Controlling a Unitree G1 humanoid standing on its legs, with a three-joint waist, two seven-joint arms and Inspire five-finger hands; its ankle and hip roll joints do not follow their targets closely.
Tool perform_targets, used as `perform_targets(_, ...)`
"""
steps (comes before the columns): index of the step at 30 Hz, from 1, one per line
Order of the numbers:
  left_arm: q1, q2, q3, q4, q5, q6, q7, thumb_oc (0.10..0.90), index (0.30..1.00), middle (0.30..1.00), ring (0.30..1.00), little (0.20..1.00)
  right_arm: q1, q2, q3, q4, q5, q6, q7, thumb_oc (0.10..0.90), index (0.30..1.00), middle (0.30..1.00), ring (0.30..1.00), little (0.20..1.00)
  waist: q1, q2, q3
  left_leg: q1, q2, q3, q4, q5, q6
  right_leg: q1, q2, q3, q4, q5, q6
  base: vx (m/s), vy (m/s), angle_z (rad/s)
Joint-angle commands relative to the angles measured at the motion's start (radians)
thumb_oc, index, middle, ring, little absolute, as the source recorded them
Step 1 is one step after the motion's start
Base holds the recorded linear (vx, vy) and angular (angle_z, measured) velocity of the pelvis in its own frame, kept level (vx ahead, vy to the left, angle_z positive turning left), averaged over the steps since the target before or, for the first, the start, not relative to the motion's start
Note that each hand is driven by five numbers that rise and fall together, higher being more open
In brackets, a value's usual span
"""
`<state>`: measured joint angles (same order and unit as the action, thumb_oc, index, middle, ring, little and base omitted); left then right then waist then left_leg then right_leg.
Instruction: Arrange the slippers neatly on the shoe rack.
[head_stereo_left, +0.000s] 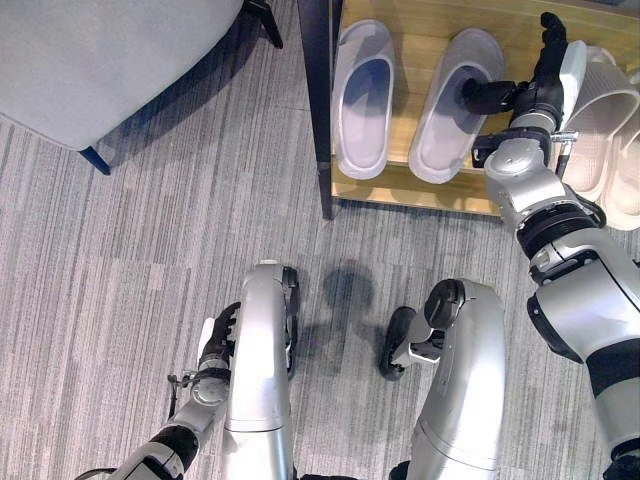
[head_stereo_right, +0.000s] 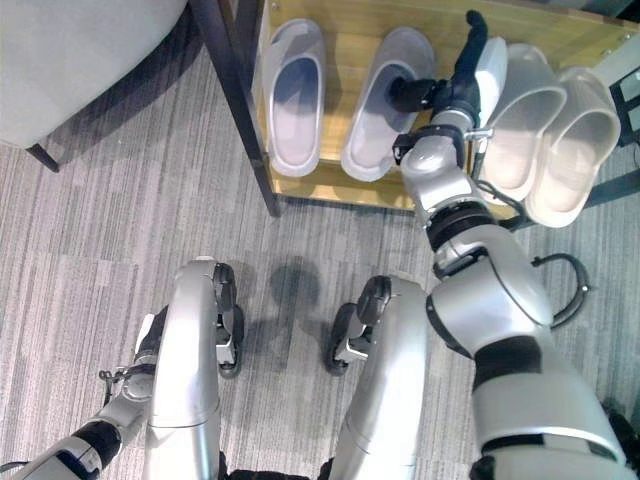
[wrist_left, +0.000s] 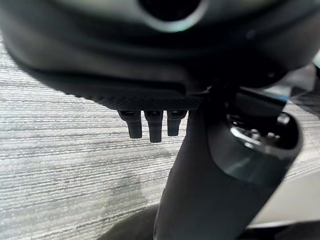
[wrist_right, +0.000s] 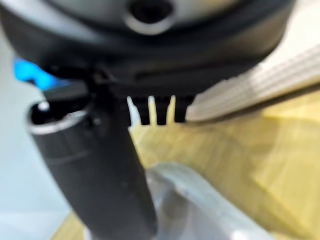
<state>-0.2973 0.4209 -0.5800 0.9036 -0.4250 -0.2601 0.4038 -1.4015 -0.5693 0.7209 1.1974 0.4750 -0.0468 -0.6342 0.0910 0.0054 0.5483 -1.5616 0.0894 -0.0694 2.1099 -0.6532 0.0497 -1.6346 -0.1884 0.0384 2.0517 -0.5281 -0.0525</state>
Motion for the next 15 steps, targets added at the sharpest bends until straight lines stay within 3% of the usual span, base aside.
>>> perform_targets(1, 0.023, -0.024, -0.095, -0.033, 0.053, -0.033, -0.003, 0.8, 0.9, 0.9, 0.9, 0.9, -0.139, -0.039, 0.011, -0.036, -0.074, -0.046, -0.032, 0.8, 0.9, 0.9, 0.9, 0.9, 0.037, -0.003, -0.028, -0.008, -0.047, -0.036, -0.022, -0.096, 0.063, 0.065, 0.054, 0.088, 0.07, -0.133, -0.125, 0.0, 0.0, 0.0)
perform_targets(15, 0.025, -0.041, -0.075, 0.006, 0.043, -0.037, -0.003, 0.8, 0.9, 0.9, 0.9, 0.9, -0.047, -0.065, -0.074, -0.275, 0.124, -0.183, 0.009, 0.8, 0.9, 0.9, 0.9, 0.9, 0.023, -0.013, -0.028, -0.008, -0.045, -0.033, -0.021, -0.092, 0.059, 0.065, 0.055, 0.089, 0.071, -0.135, -0.124, 0.0, 0.0, 0.0)
